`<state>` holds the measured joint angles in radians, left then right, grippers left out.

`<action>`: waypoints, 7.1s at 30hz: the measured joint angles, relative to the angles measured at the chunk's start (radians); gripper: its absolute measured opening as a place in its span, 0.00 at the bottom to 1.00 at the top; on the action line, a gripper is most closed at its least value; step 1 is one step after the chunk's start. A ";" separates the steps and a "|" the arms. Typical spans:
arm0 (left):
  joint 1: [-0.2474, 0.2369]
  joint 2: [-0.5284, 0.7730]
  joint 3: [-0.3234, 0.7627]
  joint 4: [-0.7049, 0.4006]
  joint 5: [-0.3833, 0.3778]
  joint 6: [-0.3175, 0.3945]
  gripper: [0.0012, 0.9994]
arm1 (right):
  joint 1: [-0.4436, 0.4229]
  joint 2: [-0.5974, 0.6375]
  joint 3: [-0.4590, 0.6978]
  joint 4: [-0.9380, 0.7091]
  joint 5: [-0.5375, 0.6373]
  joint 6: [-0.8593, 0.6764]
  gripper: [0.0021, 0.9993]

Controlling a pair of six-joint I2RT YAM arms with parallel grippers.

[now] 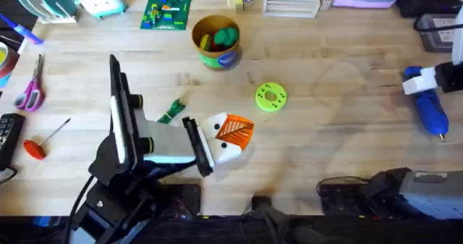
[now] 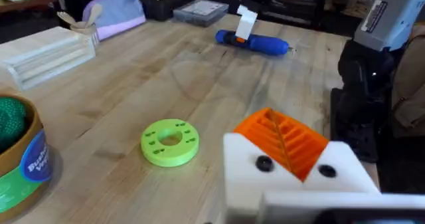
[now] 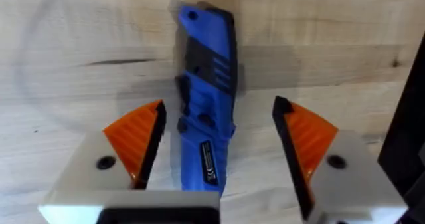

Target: Pick up the gripper from the table and insert it into the empty holder that is missing its gripper. Then pick up a screw, insert it into the mounting hole, and use the screwdriver to tighten it. Finally, clean up the table by picking up the vegetable and placing it into the bucket.

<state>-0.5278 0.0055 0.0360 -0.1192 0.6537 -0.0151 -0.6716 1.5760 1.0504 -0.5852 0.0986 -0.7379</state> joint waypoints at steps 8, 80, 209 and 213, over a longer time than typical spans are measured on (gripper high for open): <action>0.000 0.000 0.000 0.000 -0.007 0.000 0.00 | 0.001 0.072 0.000 0.100 -0.040 -0.002 0.99; 0.000 0.000 0.000 0.000 0.002 0.000 0.00 | -0.045 0.089 0.037 0.054 -0.170 0.149 0.02; 0.000 0.000 0.000 0.000 0.001 0.000 0.00 | 1.548 -0.529 -0.466 1.501 -0.578 0.947 0.02; 0.000 0.000 0.000 0.000 0.001 0.000 0.00 | 1.548 -0.529 -0.466 1.501 -0.583 0.947 0.02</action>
<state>-0.5278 0.0055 0.0360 -0.1194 0.6548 -0.0151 0.8768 1.0473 0.5846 0.9157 -0.4841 0.2089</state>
